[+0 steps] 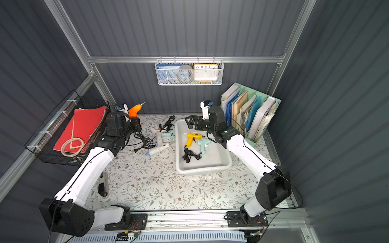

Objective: Put the hot melt glue gun into the storage box
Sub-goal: Pick up the hot melt adhesive gun from the center of the board.

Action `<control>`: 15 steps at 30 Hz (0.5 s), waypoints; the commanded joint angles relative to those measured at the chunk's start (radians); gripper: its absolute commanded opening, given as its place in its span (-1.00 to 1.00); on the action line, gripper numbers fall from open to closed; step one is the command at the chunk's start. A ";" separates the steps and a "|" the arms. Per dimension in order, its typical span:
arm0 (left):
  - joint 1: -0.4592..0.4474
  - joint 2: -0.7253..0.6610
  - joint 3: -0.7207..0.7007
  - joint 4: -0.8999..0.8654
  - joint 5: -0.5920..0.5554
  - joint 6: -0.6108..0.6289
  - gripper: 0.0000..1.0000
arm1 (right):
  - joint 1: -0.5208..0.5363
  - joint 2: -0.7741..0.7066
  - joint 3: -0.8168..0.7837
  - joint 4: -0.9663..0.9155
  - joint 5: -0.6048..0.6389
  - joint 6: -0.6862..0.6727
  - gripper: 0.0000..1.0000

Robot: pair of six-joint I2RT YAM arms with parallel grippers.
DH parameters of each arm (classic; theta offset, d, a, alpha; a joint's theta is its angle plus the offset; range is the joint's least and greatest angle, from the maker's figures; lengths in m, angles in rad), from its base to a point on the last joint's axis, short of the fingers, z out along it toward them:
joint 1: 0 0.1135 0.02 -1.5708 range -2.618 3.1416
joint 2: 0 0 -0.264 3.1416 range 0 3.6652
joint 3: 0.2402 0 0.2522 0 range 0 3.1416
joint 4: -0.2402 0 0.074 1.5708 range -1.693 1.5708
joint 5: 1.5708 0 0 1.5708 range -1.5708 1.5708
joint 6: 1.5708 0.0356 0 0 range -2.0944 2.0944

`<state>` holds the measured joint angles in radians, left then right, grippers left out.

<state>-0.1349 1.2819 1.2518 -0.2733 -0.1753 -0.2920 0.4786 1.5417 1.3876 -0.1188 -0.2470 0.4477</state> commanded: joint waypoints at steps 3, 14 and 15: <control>-0.005 -0.062 -0.018 0.052 0.156 0.102 -0.89 | -0.005 0.004 0.034 0.041 -0.076 0.032 0.96; -0.109 0.031 0.032 0.138 0.479 0.064 -0.88 | -0.005 0.037 0.066 0.264 -0.325 0.144 0.76; -0.126 0.044 0.039 0.143 0.486 0.062 -0.88 | -0.004 0.038 0.071 0.275 -0.331 0.145 0.75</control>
<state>-0.2298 1.2972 1.2491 -0.1864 0.2226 -0.2241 0.4751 1.5715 1.4216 0.0616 -0.5018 0.5598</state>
